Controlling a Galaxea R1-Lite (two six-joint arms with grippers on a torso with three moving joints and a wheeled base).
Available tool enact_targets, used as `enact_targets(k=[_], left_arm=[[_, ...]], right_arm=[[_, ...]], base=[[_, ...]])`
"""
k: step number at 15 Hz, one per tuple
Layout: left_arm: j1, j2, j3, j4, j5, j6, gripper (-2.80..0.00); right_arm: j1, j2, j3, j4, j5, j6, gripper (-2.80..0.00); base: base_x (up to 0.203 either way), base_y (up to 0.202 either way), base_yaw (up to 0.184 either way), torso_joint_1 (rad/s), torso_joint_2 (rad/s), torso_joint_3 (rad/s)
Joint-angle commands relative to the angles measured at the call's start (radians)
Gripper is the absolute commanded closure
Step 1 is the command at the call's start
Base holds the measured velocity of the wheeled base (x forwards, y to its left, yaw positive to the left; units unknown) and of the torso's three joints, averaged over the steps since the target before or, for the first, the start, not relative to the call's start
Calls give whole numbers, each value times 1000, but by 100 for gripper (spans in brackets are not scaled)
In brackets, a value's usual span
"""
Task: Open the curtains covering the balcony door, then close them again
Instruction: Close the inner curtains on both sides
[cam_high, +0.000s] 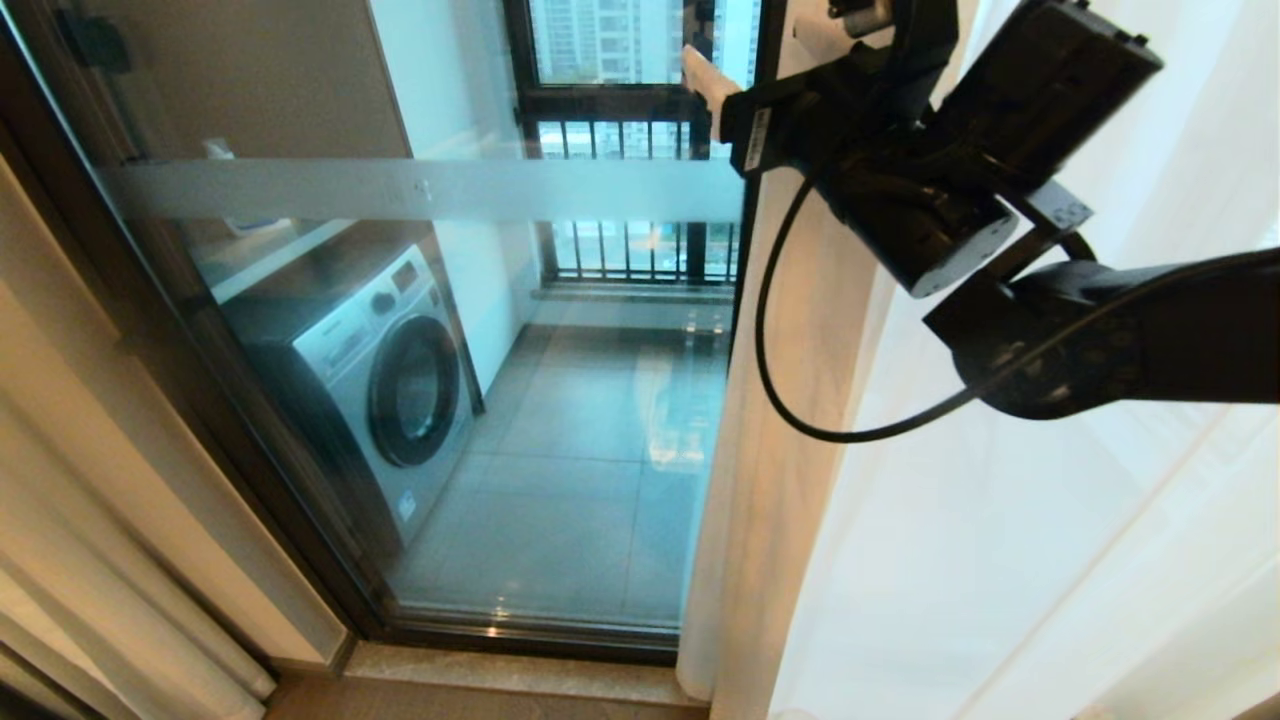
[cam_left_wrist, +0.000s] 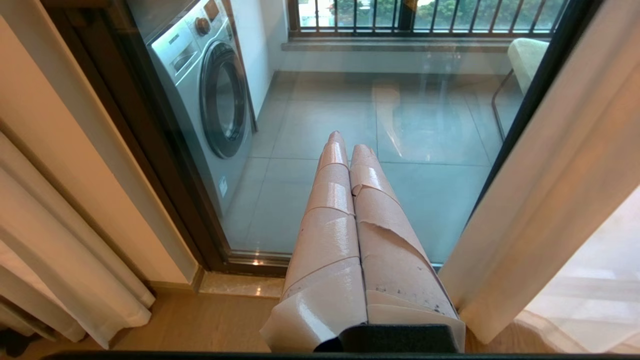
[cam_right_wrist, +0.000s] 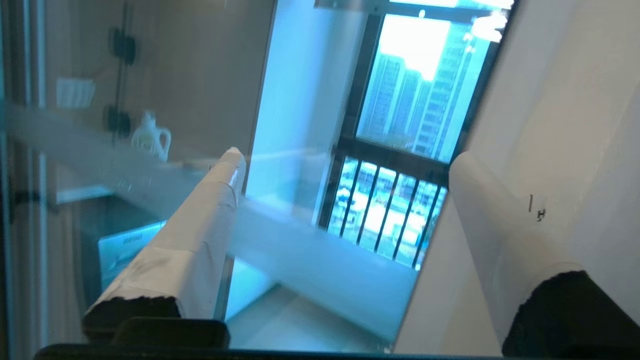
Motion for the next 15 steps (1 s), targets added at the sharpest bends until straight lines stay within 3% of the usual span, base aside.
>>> enact_targets(k=[1,10,15], left_arm=[[0,0,0,1,0,0,0],[0,0,0,-1,0,0,0],[0,0,0,-1,0,0,0]], right_arm=[[0,-143,148,-8,0,-1,-280],[1,-659,751,12,19,34,-280],[4,-1023,949,204,32,48,-280]], base=[[0,0,0,0,0,0],[0,0,0,0,0,0],[0,0,0,0,0,0]])
